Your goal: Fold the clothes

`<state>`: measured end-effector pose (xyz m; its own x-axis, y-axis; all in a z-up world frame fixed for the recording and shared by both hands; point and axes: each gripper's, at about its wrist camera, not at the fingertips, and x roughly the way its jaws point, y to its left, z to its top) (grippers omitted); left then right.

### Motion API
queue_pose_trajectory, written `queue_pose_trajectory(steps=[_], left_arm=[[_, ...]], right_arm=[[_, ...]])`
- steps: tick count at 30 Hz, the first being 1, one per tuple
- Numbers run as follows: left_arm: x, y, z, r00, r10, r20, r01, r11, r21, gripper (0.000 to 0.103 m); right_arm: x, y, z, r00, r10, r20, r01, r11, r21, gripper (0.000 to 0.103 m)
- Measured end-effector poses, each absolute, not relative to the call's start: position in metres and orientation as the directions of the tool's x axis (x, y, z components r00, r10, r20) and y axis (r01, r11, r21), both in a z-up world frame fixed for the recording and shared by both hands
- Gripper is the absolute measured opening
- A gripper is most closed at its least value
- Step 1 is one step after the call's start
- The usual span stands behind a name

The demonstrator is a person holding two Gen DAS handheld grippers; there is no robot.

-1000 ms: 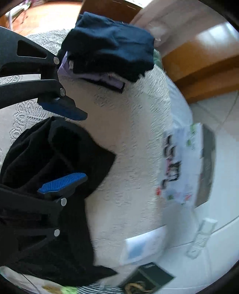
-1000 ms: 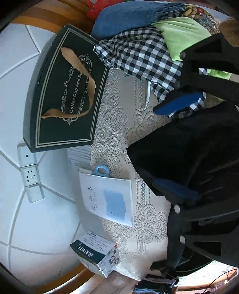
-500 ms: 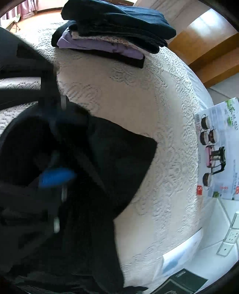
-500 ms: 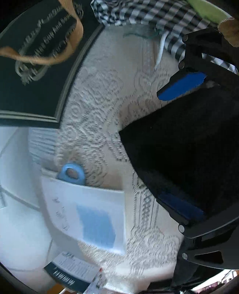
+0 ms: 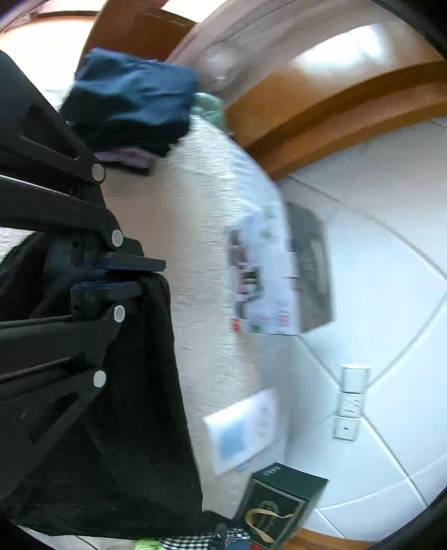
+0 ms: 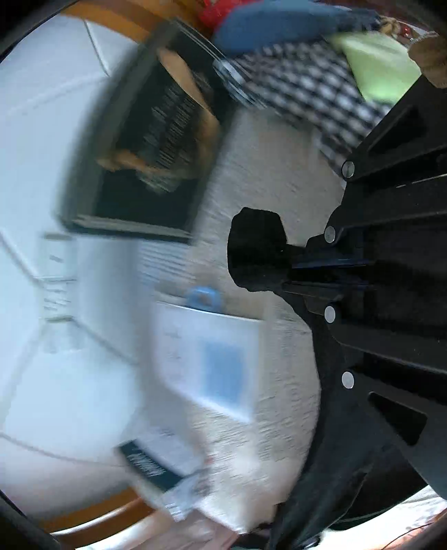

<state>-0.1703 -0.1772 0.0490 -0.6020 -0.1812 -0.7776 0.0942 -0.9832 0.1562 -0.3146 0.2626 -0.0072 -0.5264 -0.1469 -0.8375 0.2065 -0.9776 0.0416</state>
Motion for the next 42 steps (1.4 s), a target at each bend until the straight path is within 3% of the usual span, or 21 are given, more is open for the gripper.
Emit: queue_pose_trajectory(steps=[4,6,8,9,10,19,27,35,37,39,40,42], left_arm=[[-0.226,-0.174,0.05,-0.63,-0.18,-0.755,0.121,-0.984,0.134,0.004],[-0.263,-0.176,0.044,-0.633,-0.161,-0.757,0.136,-0.986,0.096,0.01],[-0.284,-0.179,0.033,-0.59,-0.159,-0.791,0.16,-0.984,0.078,0.046],[-0.288,-0.181,0.027,-0.572,-0.161,-0.804,0.169,-0.983,0.077,0.049],[-0.28,-0.182,0.023,-0.564,-0.16,-0.81,0.165,-0.983,0.079,0.05],[-0.139,-0.229,-0.026,-0.412,-0.171,-0.895,0.236,-0.969,0.076,0.055],[-0.031,-0.258,-0.087,-0.288,-0.119,-0.95,0.303,-0.953,0.028,0.055],[-0.048,-0.244,-0.115,-0.308,-0.073,-0.949,0.262,-0.965,-0.01,0.055],[-0.049,-0.234,-0.114,-0.326,-0.073,-0.942,0.247,-0.969,-0.011,0.054],[-0.048,-0.223,-0.112,-0.333,-0.074,-0.94,0.234,-0.972,-0.006,0.03],[-0.047,-0.219,-0.111,-0.337,-0.059,-0.94,0.231,-0.973,-0.022,0.012],[-0.045,-0.21,-0.11,-0.342,-0.064,-0.938,0.237,-0.971,-0.019,0.005]], right_arm=[[-0.341,0.266,0.025,-0.611,-0.123,-0.782,0.163,-0.986,0.027,0.006],[-0.361,0.267,0.025,-0.638,-0.1,-0.764,0.119,-0.992,0.032,0.01],[-0.373,0.265,0.018,-0.632,-0.06,-0.773,0.08,-0.997,0.012,0.039],[-0.373,0.265,0.015,-0.626,-0.052,-0.778,0.073,-0.997,0.009,0.065],[-0.368,0.265,0.013,-0.623,-0.065,-0.779,0.079,-0.997,0.02,0.071],[-0.244,0.297,-0.007,-0.541,-0.12,-0.832,0.128,-0.99,0.06,0.072],[-0.115,0.338,-0.051,-0.377,-0.118,-0.919,0.068,-0.993,0.099,0.073],[-0.049,0.361,-0.072,-0.316,-0.094,-0.944,-0.028,-0.994,0.108,0.073],[-0.031,0.359,-0.076,-0.3,-0.106,-0.948,-0.029,-0.992,0.121,0.078],[-0.014,0.351,-0.081,-0.282,-0.126,-0.951,-0.006,-0.991,0.133,0.086],[-0.006,0.347,-0.084,-0.273,-0.135,-0.953,0.006,-0.99,0.139,0.088],[0.011,0.338,-0.089,-0.254,-0.154,-0.955,0.03,-0.988,0.151,0.09]])
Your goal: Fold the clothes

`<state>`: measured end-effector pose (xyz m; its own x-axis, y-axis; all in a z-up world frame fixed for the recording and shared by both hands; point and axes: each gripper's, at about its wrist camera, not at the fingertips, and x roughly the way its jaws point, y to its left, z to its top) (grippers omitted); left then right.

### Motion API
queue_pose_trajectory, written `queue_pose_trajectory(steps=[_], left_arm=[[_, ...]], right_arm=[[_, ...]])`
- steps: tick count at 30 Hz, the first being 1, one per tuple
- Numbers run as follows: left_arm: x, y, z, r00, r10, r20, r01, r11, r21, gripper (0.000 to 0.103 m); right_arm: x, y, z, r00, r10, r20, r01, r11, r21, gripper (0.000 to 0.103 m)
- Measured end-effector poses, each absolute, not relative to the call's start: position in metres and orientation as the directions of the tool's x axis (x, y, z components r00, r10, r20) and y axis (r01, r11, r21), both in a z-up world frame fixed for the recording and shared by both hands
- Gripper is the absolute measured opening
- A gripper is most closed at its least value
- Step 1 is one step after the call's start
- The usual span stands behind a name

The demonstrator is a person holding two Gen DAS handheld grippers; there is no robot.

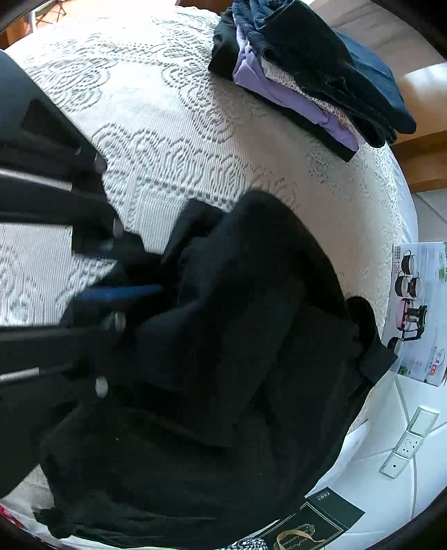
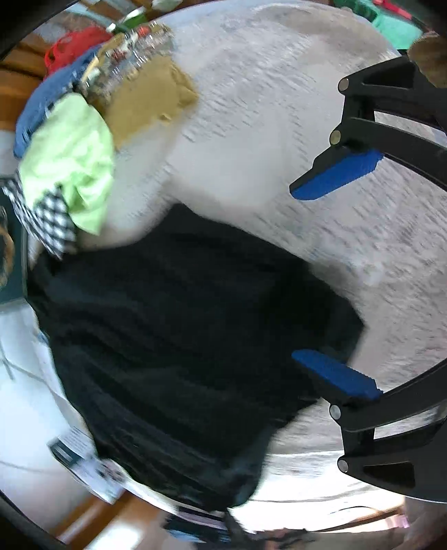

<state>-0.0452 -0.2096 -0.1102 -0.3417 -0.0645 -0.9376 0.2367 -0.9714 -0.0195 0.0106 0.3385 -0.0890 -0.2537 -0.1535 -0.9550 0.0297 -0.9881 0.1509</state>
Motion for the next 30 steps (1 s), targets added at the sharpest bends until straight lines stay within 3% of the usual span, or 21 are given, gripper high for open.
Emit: queue_pose_trajectory(steps=[3,5,7,8,9,15,21,22,24,26,27,28,30], left_arm=[[-0.037,-0.204,-0.103,-0.359,-0.073,-0.931,0.264,-0.964,-0.026,0.003],[-0.025,-0.207,-0.089,-0.386,-0.097,-0.917,0.29,-0.957,-0.021,0.003],[-0.012,-0.213,-0.074,-0.409,-0.125,-0.904,0.315,-0.949,-0.012,0.003],[-0.002,-0.219,-0.066,-0.421,-0.13,-0.898,0.329,-0.944,-0.018,0.003],[0.01,-0.226,-0.058,-0.427,-0.131,-0.895,0.34,-0.94,-0.025,0.003],[0.071,-0.234,-0.044,-0.403,-0.169,-0.9,0.367,-0.93,0.01,0.001],[0.109,-0.229,-0.064,-0.351,-0.082,-0.933,0.35,-0.935,-0.05,0.001],[0.106,-0.229,-0.066,-0.352,-0.059,-0.934,0.347,-0.935,-0.072,0.003],[0.09,-0.231,-0.073,-0.353,-0.014,-0.936,0.345,-0.931,-0.116,0.018],[0.077,-0.236,-0.075,-0.365,-0.01,-0.931,0.352,-0.927,-0.128,0.053],[0.066,-0.238,-0.078,-0.374,-0.016,-0.927,0.35,-0.928,-0.125,0.055],[0.057,-0.239,-0.08,-0.373,-0.024,-0.928,0.35,-0.929,-0.117,0.055],[0.04,-0.241,-0.084,-0.369,-0.039,-0.929,0.352,-0.931,-0.101,0.056]], right_arm=[[0.022,0.319,-0.108,-0.217,-0.17,-0.961,0.062,-0.985,0.16,0.095],[0.022,0.31,-0.121,-0.208,-0.153,-0.966,0.081,-0.987,0.139,0.091],[0.018,0.303,-0.123,-0.225,-0.094,-0.97,0.088,-0.993,0.076,0.031],[0.017,0.304,-0.118,-0.23,-0.119,-0.966,0.091,-0.991,0.101,0.012],[0.016,0.305,-0.112,-0.234,-0.147,-0.961,0.094,-0.987,0.128,0.003],[0.044,0.327,-0.066,-0.248,-0.214,-0.945,0.124,-0.974,0.188,0.003],[0.068,0.352,-0.061,-0.203,-0.226,-0.953,0.11,-0.972,0.207,0.003],[0.069,0.355,-0.064,-0.203,-0.229,-0.952,0.107,-0.972,0.211,0.003],[0.068,0.353,-0.066,-0.209,-0.243,-0.947,0.097,-0.969,0.227,0.006],[0.067,0.353,-0.069,-0.215,-0.241,-0.946,0.085,-0.97,0.228,0.022],[0.066,0.355,-0.071,-0.219,-0.231,-0.948,0.07,-0.973,0.221,0.052],[0.066,0.357,-0.072,-0.223,-0.221,-0.949,0.055,-0.975,0.214,0.074],[0.065,0.361,-0.073,-0.233,-0.207,-0.95,0.026,-0.978,0.207,0.074]])
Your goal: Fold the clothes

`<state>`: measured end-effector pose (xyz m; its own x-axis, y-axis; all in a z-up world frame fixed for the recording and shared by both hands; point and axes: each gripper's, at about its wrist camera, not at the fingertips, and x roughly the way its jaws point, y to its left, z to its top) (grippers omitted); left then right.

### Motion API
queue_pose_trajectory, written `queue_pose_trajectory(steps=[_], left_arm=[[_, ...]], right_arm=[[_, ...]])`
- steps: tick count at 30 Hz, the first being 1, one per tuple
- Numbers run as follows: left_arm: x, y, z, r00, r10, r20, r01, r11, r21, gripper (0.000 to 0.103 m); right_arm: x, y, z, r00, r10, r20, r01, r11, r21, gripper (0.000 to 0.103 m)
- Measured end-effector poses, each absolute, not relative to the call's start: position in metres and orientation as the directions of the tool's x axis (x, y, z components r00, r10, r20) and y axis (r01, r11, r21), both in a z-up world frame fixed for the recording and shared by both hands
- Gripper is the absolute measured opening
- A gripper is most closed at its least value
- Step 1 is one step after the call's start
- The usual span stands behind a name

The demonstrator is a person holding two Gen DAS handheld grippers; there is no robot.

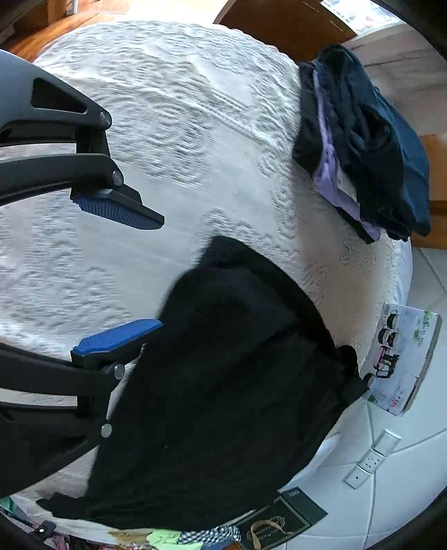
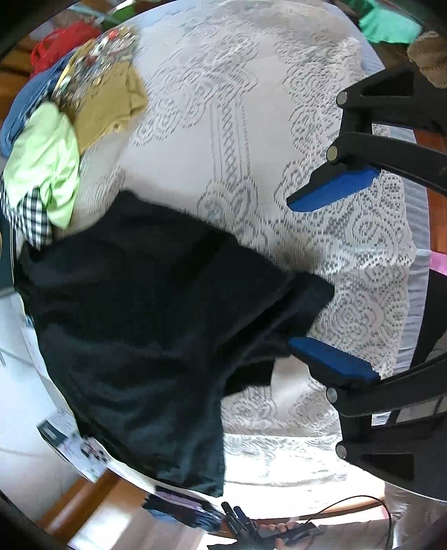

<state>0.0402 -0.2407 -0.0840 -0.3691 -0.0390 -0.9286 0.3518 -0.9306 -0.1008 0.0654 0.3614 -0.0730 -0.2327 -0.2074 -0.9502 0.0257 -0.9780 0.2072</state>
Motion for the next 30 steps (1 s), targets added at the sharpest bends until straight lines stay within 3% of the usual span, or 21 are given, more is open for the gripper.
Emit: queue_pose_trajectory(steps=[8,10,14,16,17,18,19,20,30], left_arm=[[-0.009,-0.247,-0.123,-0.318,-0.061,-0.946,0.338,-0.939,-0.053,0.058],[-0.013,-0.236,-0.126,-0.32,-0.115,-0.94,0.301,-0.954,0.014,0.061],[-0.012,-0.234,-0.128,-0.329,-0.122,-0.936,0.314,-0.949,0.013,0.064],[-0.014,-0.232,-0.128,-0.314,-0.122,-0.942,0.304,-0.952,0.022,0.063],[-0.013,-0.231,-0.126,-0.312,-0.117,-0.943,0.3,-0.954,0.019,0.055],[-0.013,-0.229,-0.124,-0.31,-0.112,-0.944,0.295,-0.955,0.016,0.044],[-0.013,-0.228,-0.122,-0.308,-0.106,-0.945,0.291,-0.957,0.013,0.003],[-0.012,-0.227,-0.119,-0.306,-0.101,-0.947,0.286,-0.958,0.01,0.003],[0.069,-0.234,-0.064,-0.399,-0.057,-0.915,0.302,-0.951,-0.072,0.003]], right_arm=[[0.062,0.356,-0.079,-0.259,-0.198,-0.945,-0.046,-0.975,0.217,0.076],[0.06,0.35,-0.083,-0.259,-0.198,-0.945,-0.059,-0.974,0.22,0.082],[0.053,0.335,-0.096,-0.243,-0.198,-0.95,-0.057,-0.974,0.217,0.091],[0.046,0.325,-0.106,-0.235,-0.184,-0.954,-0.043,-0.979,0.2,0.091],[0.042,0.32,-0.111,-0.232,-0.178,-0.956,-0.035,-0.981,0.191,0.091],[0.038,0.316,-0.115,-0.222,-0.17,-0.96,-0.024,-0.983,0.18,0.071],[0.036,0.313,-0.117,-0.213,-0.161,-0.964,-0.016,-0.986,0.168,0.016],[0.032,0.308,-0.119,-0.204,-0.16,-0.966,-0.009,-0.986,0.165,0.007],[0.057,0.315,-0.065,-0.213,-0.218,-0.953,0.064,-0.976,0.209,0.006]])
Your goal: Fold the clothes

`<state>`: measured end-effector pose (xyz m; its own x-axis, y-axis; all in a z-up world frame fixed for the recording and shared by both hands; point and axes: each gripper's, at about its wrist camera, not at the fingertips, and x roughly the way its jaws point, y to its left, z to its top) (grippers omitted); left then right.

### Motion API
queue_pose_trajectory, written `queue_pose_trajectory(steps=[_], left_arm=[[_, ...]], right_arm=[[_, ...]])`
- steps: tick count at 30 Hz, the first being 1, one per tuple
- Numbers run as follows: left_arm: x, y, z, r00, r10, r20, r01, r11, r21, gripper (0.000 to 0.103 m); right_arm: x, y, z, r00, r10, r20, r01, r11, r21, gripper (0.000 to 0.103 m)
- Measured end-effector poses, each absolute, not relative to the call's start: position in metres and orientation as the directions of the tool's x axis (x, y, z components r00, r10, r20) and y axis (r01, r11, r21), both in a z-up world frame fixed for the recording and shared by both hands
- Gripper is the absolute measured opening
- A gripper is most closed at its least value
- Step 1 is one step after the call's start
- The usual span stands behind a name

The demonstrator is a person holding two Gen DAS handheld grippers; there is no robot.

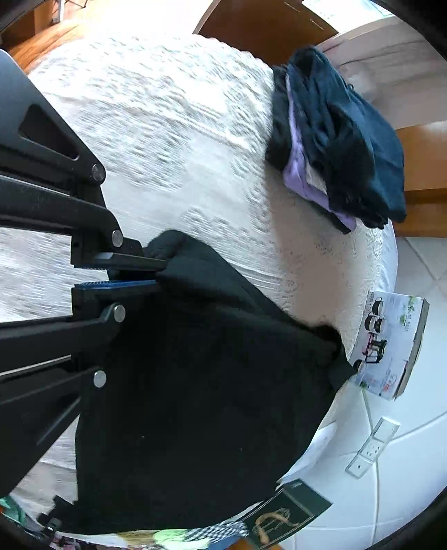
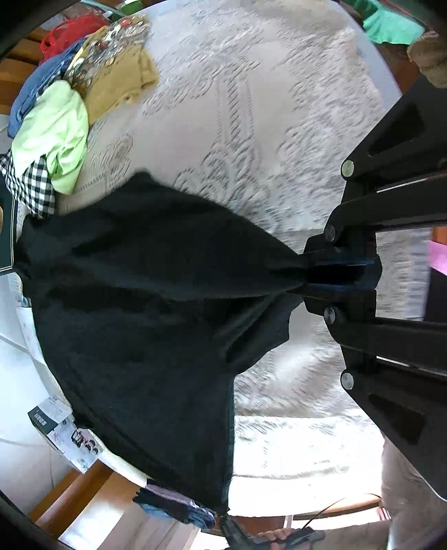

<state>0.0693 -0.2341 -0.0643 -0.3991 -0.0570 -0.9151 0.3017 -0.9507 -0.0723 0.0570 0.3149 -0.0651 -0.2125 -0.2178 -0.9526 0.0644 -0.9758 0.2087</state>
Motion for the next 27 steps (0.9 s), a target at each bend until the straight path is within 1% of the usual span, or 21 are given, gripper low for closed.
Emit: queue_pose_trajectory(steps=[3,6,8,9,10,11,12,13,15,17,19,20,21,23,24,27], left_arm=[[0.097,-0.23,-0.069,-0.348,-0.06,-0.936,0.289,-0.956,-0.046,0.003],[0.108,-0.223,-0.095,-0.239,-0.041,-0.97,0.273,-0.962,-0.027,0.004],[0.116,-0.224,-0.1,-0.205,-0.045,-0.978,0.277,-0.961,-0.014,0.009],[0.119,-0.225,-0.098,-0.198,-0.053,-0.979,0.282,-0.959,-0.005,0.012],[0.122,-0.227,-0.097,-0.192,-0.061,-0.979,0.287,-0.958,0.003,0.021],[0.125,-0.228,-0.096,-0.186,-0.069,-0.98,0.291,-0.957,0.012,0.036],[0.128,-0.229,-0.094,-0.18,-0.077,-0.981,0.296,-0.955,0.021,0.04],[0.129,-0.231,-0.09,-0.18,-0.088,-0.98,0.3,-0.954,0.03,0.04],[0.125,-0.233,-0.065,-0.227,-0.127,-0.966,0.299,-0.953,0.055,0.041],[0.115,-0.233,-0.042,-0.287,-0.13,-0.949,0.299,-0.953,0.041,0.047],[0.103,-0.23,-0.03,-0.329,-0.127,-0.936,0.292,-0.956,0.027,0.049],[0.099,-0.226,-0.025,-0.344,-0.129,-0.93,0.285,-0.958,0.028,0.049],[0.091,-0.22,-0.027,-0.352,-0.14,-0.926,0.279,-0.959,0.039,0.049],[0.073,-0.222,-0.037,-0.346,-0.146,-0.927,0.275,-0.96,0.049,0.049],[0.062,-0.225,-0.046,-0.341,-0.147,-0.928,0.273,-0.961,0.051,0.049],[0.036,-0.222,-0.079,-0.307,-0.121,-0.944,0.268,-0.963,0.036,0.049]], right_arm=[[0.071,0.324,-0.063,-0.172,-0.213,-0.962,0.055,-0.977,0.206,0.006],[0.083,0.329,-0.076,-0.089,-0.182,-0.979,0.056,-0.983,0.177,0.006],[0.088,0.331,-0.088,-0.022,-0.167,-0.986,0.069,-0.984,0.165,0.007],[0.091,0.331,-0.094,0.009,-0.164,-0.986,0.08,-0.983,0.164,0.01],[0.09,0.333,-0.094,0.013,-0.148,-0.989,0.081,-0.986,0.149,0.018],[0.09,0.336,-0.094,0.016,-0.132,-0.991,0.082,-0.988,0.133,0.024],[0.089,0.338,-0.094,0.018,-0.116,-0.993,0.083,-0.99,0.117,0.041],[0.087,0.343,-0.088,0.0,-0.103,-0.995,0.077,-0.992,0.103,0.051],[0.08,0.355,-0.072,-0.051,-0.093,-0.994,0.062,-0.994,0.089,0.052],[0.069,0.366,-0.052,-0.127,-0.096,-0.987,0.04,-0.995,0.092,0.052],[0.051,0.379,-0.035,-0.221,-0.099,-0.97,0.013,-0.995,0.098,0.052],[0.042,0.385,-0.037,-0.238,-0.093,-0.967,-0.01,-0.995,0.098,0.052],[0.033,0.391,-0.039,-0.253,-0.087,-0.963,-0.033,-0.995,0.099,0.052],[0.015,0.404,-0.044,-0.283,-0.074,-0.956,-0.079,-0.992,0.1,0.046],[0.007,0.406,-0.052,-0.28,-0.09,-0.956,-0.089,-0.989,0.119,0.042],[-0.018,0.412,-0.078,-0.266,-0.143,-0.953,-0.116,-0.977,0.179,0.042]])
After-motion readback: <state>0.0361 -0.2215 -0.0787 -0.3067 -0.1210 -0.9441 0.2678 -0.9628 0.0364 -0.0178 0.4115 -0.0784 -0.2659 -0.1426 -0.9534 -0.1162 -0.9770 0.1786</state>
